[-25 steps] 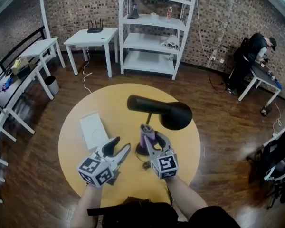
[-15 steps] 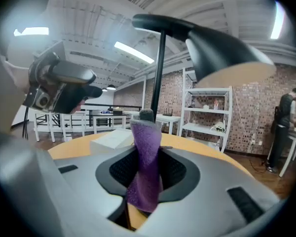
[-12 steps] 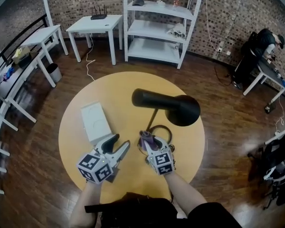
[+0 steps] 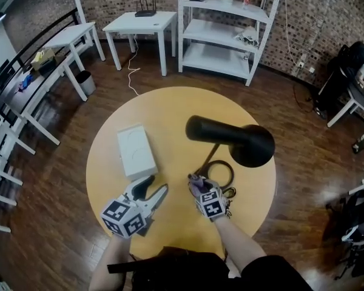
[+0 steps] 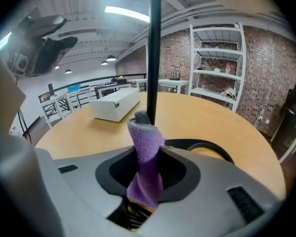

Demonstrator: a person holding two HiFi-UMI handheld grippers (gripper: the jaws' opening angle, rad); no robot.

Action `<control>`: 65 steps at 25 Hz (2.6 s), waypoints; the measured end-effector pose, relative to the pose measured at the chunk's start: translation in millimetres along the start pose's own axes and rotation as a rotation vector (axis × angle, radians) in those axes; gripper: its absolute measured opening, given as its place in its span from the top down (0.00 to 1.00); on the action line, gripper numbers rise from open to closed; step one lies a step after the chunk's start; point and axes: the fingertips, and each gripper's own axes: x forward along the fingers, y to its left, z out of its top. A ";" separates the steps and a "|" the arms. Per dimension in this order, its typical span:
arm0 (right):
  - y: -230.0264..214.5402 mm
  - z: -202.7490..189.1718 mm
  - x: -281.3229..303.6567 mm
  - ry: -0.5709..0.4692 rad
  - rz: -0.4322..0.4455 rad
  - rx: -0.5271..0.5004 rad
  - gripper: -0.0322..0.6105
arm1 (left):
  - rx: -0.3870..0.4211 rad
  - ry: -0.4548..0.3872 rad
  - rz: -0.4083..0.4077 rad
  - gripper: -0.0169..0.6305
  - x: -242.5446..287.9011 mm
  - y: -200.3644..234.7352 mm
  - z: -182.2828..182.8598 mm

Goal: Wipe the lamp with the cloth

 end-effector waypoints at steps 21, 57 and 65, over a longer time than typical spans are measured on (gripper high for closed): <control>-12.8 121.1 -132.0 -0.457 0.115 0.289 0.79 | -0.033 -0.056 -0.112 0.64 3.7 -13.9 3.6; -23.4 117.3 -98.8 -0.312 -0.181 -0.021 0.80 | -0.068 -0.029 -0.072 0.64 -11.6 -7.8 -11.4; -12.3 39.8 -33.1 -0.086 -0.106 -0.038 0.80 | -0.089 -0.002 -0.050 0.64 -4.3 -1.3 -19.0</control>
